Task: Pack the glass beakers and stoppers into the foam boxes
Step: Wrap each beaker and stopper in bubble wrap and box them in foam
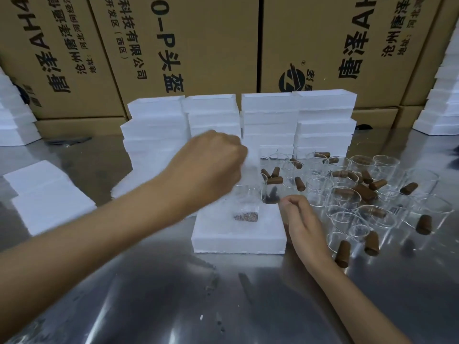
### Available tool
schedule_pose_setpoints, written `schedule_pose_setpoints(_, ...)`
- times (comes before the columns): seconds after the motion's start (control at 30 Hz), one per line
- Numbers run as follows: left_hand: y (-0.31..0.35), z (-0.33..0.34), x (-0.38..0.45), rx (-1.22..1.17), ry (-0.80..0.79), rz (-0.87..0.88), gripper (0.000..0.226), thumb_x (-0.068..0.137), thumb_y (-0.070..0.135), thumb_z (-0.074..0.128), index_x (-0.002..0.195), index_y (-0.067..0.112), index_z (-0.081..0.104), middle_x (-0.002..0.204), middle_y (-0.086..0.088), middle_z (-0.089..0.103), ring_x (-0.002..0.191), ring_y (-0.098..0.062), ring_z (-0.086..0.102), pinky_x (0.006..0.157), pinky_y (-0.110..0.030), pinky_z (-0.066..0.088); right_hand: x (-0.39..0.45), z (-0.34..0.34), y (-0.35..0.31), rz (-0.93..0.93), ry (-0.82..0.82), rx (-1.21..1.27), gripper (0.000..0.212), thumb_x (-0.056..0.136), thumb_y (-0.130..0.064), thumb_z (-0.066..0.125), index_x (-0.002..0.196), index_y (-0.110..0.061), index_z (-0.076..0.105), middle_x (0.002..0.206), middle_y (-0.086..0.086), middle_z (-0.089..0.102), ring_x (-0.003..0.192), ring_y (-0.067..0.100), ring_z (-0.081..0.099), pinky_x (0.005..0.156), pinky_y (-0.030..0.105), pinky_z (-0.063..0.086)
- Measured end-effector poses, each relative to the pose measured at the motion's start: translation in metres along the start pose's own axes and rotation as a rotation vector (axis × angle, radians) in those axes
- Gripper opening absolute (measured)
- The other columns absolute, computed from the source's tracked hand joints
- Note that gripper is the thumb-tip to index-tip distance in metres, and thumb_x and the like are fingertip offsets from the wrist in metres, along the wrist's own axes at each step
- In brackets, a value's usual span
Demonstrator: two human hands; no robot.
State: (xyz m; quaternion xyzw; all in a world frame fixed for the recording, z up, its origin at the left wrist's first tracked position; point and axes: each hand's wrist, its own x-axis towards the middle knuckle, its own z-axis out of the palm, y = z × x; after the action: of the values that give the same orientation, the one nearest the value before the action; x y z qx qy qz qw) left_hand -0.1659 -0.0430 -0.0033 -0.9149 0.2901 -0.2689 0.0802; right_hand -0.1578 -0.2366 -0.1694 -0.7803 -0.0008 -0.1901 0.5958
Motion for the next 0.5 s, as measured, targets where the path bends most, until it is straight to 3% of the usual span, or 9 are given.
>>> schedule_pose_setpoints(0.07,0.03,0.005,-0.009,0.008,-0.049,0.079,0.01,0.09,0.02,0.056,0.083,0.012,0.057,0.094,-0.004,0.063,0.086,-0.032,0.06,0.062,-0.035,0.037,-0.002,-0.001,-0.002,-0.005,0.038,0.015,0.026,0.091,-0.047,0.04,0.097,-0.031,0.059,0.099,-0.014,0.064,0.095,0.0,0.056,0.081,0.028,0.044)
schedule_pose_setpoints(0.17,0.063,0.026,-0.02,0.0,-0.141,0.148,0.018,0.092,0.015,0.051,0.081,0.018,0.038,0.089,-0.004,0.052,0.085,-0.03,0.058,0.053,-0.033,0.023,-0.005,-0.003,-0.004,-0.017,0.051,0.076,0.028,0.092,-0.046,0.037,0.098,-0.03,0.059,0.097,-0.013,0.064,0.1,0.005,0.058,0.08,0.021,0.041)
schedule_pose_setpoints(0.23,0.073,0.039,-0.025,-0.01,-0.171,0.157,0.016,0.095,0.013,0.048,0.085,0.017,0.035,0.089,-0.002,0.043,0.088,-0.027,0.055,0.05,-0.033,0.016,-0.006,-0.004,-0.006,-0.025,0.017,0.106,0.029,0.093,-0.049,0.037,0.109,-0.039,0.06,0.106,-0.025,0.063,0.106,-0.007,0.056,0.083,0.016,0.038)
schedule_pose_setpoints(0.27,0.073,0.042,-0.026,-0.044,-0.155,0.146,0.013,0.095,0.015,0.047,0.088,0.016,0.037,0.093,-0.001,0.046,0.09,-0.026,0.054,0.051,-0.033,0.021,-0.007,-0.005,-0.007,-0.039,-0.016,0.11,0.032,0.093,-0.053,0.037,0.118,-0.046,0.057,0.114,-0.034,0.059,0.111,-0.015,0.051,0.088,0.014,0.036)
schedule_pose_setpoints(0.33,0.062,0.046,-0.028,-0.23,-0.1,0.112,0.009,0.095,0.025,0.05,0.1,0.017,0.05,0.104,0.003,0.054,0.099,-0.021,0.053,0.062,-0.036,0.04,-0.01,-0.005,-0.009,-0.079,-0.092,0.105,0.042,0.093,-0.061,0.036,0.133,-0.056,0.046,0.132,-0.04,0.047,0.125,-0.021,0.038,0.101,0.016,0.032)
schedule_pose_setpoints(0.4,0.043,0.046,-0.031,-0.416,-0.1,0.078,0.031,0.09,0.042,0.059,0.116,0.025,0.056,0.115,0.009,0.054,0.109,-0.011,0.046,0.083,-0.033,0.046,-0.011,-0.004,-0.009,-0.122,-0.151,0.039,0.049,0.09,-0.066,0.035,0.138,-0.057,0.043,0.143,-0.034,0.042,0.136,-0.015,0.03,0.113,0.027,0.027)
schedule_pose_setpoints(0.47,0.019,0.049,-0.037,-0.466,-0.186,0.032,0.059,0.084,0.063,0.059,0.133,0.034,0.048,0.137,0.012,0.043,0.126,-0.005,0.032,0.105,-0.025,0.036,-0.012,-0.002,-0.009,-0.141,-0.181,-0.031,0.049,0.09,-0.067,0.034,0.136,-0.057,0.044,0.144,-0.034,0.042,0.14,-0.011,0.027,0.119,0.033,0.022)
schedule_pose_setpoints(0.5,0.007,0.053,-0.042,-0.448,-0.286,0.006,0.075,0.08,0.073,0.056,0.143,0.039,0.036,0.152,0.013,0.029,0.137,-0.003,0.019,0.114,-0.023,0.021,-0.012,-0.002,-0.009,-0.139,-0.184,-0.047,0.048,0.09,-0.068,0.034,0.135,-0.059,0.044,0.142,-0.037,0.041,0.139,-0.013,0.026,0.119,0.031,0.022)
